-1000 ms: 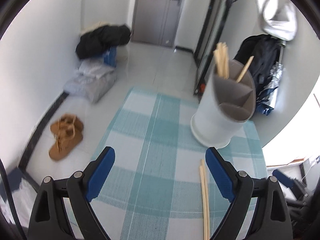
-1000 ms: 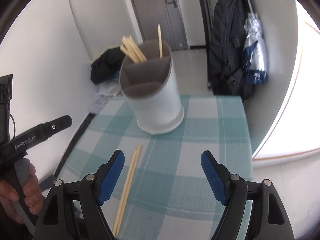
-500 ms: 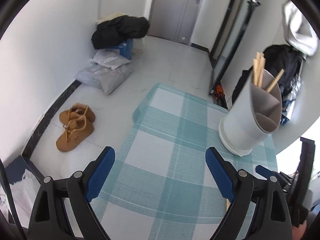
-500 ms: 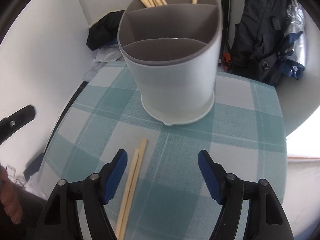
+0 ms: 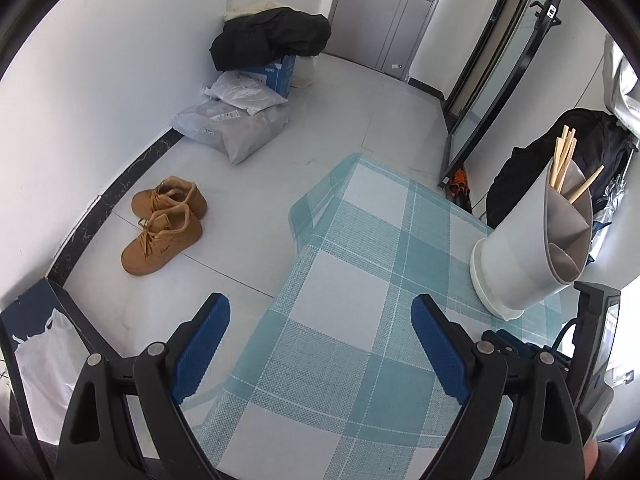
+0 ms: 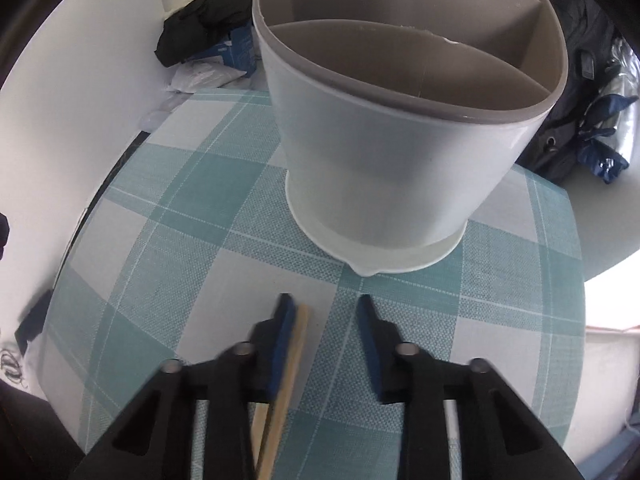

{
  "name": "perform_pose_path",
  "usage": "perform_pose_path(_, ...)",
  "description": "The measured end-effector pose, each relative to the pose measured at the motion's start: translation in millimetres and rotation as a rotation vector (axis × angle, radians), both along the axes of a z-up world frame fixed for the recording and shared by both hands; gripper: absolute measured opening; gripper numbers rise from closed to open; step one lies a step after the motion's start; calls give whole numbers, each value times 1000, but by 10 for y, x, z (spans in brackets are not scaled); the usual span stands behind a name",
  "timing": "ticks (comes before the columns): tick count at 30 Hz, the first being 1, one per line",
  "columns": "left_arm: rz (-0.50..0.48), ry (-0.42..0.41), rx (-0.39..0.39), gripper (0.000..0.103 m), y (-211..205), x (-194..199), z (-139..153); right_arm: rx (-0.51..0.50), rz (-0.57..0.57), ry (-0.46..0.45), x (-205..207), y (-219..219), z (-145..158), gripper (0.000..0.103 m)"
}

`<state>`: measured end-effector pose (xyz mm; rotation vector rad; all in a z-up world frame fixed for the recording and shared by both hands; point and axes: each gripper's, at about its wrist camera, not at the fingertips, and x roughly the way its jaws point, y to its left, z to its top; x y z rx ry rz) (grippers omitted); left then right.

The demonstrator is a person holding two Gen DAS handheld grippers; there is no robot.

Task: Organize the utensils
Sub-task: 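Lower the right gripper to the last chopsticks and close on one, then lower the left gripper to the last chopstick and close on it while the right gripper holds its chopstick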

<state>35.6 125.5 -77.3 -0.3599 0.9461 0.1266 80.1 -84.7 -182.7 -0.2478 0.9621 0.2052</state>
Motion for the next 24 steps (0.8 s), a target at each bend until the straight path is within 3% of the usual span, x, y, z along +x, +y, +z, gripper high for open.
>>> perform_pose_path(3,-7,4,0,89,-11,-6,-8,17,-3,5,-2,-24,18,8)
perform_pose_path(12,-32,27,7,89,-65,-5,-53,123,-46,16,-22,-315,97,6)
perform_pose_path(24,-191,100,-18,89,-499,16,-177,362,-88,-54,-235,-874,473,5)
